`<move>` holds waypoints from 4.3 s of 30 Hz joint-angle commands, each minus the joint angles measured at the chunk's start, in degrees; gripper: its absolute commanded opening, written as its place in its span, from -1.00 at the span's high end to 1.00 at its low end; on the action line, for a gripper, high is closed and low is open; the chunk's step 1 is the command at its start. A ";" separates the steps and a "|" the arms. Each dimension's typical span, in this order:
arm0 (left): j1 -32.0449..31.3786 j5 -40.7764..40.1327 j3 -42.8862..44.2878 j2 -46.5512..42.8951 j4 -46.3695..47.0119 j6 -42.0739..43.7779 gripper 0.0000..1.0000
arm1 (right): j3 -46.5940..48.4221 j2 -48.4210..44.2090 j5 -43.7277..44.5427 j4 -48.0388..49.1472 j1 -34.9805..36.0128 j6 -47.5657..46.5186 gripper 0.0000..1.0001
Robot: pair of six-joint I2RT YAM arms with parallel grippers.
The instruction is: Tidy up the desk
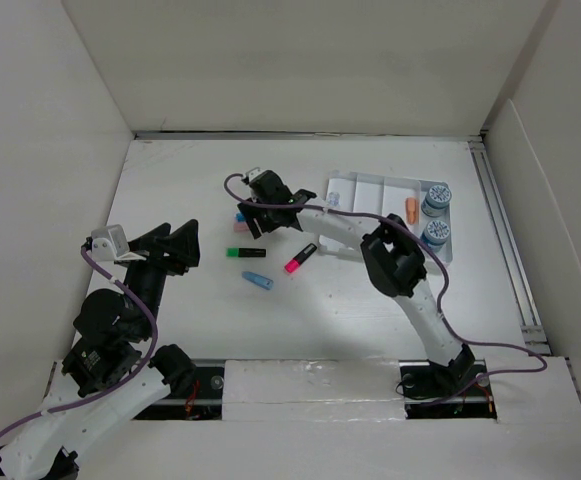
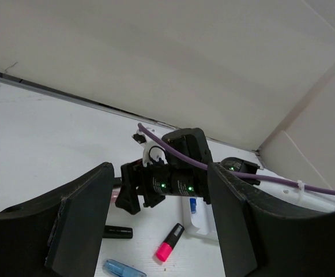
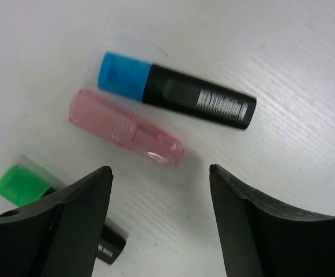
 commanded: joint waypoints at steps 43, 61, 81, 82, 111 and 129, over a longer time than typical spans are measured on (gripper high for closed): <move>0.11 1.29 -0.27 -0.49 2.56 0.54 -0.22 | -0.39 0.52 -11.34 2.27 1.75 -5.31 -0.35; 0.11 1.11 -0.18 -1.28 2.56 0.45 -0.22 | 20.54 13.18 -8.68 -6.53 3.51 -7.85 -0.16; 0.11 1.11 -0.18 -0.84 2.38 0.45 -0.22 | -13.29 -12.20 -8.95 18.48 4.40 -1.18 0.74; 0.11 1.11 -0.27 -0.84 2.47 0.45 -0.22 | -16.00 -13.87 -9.38 20.17 3.87 0.48 0.74; 0.11 0.76 -0.53 1.27 2.21 0.19 -0.23 | -67.27 -51.16 4.59 31.61 -36.74 23.61 0.35; 0.11 -0.38 -0.53 1.80 2.12 0.45 -0.24 | -52.60 -43.79 -1.05 30.21 4.10 5.51 0.62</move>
